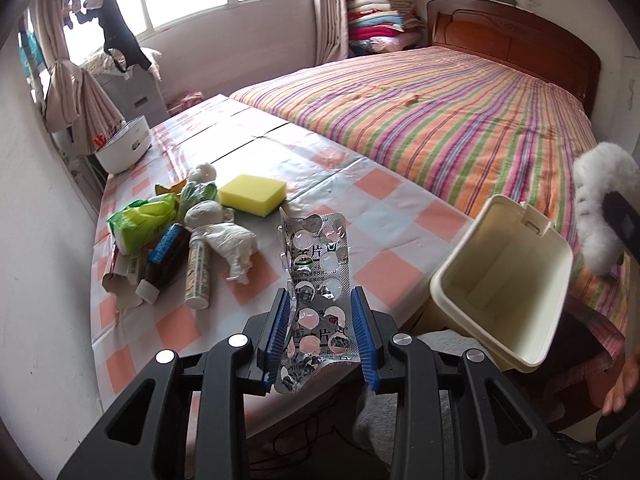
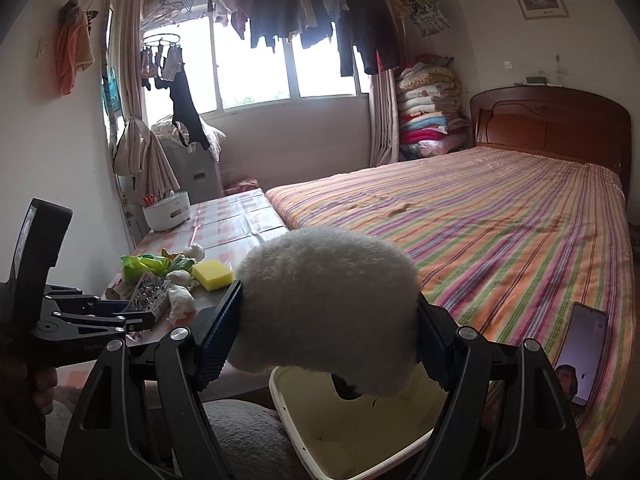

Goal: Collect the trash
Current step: 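Carry the fluffy ball into the cream bin and open the right tool while the left holds the blister pack, then move the blister pack over the cream bin and open the left tool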

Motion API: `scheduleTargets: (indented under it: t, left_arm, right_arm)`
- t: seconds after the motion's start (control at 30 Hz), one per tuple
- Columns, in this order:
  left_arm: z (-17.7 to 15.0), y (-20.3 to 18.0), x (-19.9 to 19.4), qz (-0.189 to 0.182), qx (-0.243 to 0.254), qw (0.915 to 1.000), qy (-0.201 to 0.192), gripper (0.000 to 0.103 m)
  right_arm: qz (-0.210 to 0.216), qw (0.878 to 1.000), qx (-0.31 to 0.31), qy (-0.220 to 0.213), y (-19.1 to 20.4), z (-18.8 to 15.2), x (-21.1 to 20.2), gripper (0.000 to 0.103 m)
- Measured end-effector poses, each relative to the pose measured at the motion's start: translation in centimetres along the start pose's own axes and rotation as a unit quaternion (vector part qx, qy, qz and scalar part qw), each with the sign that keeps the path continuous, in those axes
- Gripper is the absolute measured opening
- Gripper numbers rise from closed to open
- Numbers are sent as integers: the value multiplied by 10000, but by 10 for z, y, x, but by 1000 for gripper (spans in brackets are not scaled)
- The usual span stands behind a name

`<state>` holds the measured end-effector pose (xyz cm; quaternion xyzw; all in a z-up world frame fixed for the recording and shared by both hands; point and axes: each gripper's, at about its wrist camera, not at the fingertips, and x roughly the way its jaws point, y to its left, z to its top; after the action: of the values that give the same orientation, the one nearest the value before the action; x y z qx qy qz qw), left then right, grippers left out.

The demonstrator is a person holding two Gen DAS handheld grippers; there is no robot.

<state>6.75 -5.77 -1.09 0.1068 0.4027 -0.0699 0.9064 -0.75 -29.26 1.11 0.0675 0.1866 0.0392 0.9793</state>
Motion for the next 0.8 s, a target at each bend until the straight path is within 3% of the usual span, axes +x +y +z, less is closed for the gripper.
scheduleTargets:
  t: [0.53,0.8]
  left_arm:
    - [14,-40,2,-162,376,9992,19,31]
    - [20,-55,7,-213,491,9986,52,31]
  right_arm:
    - [-192,9992,321,138,-29,-11,14,88]
    - [-280,9984,401,-281,-39,-2,-1,88]
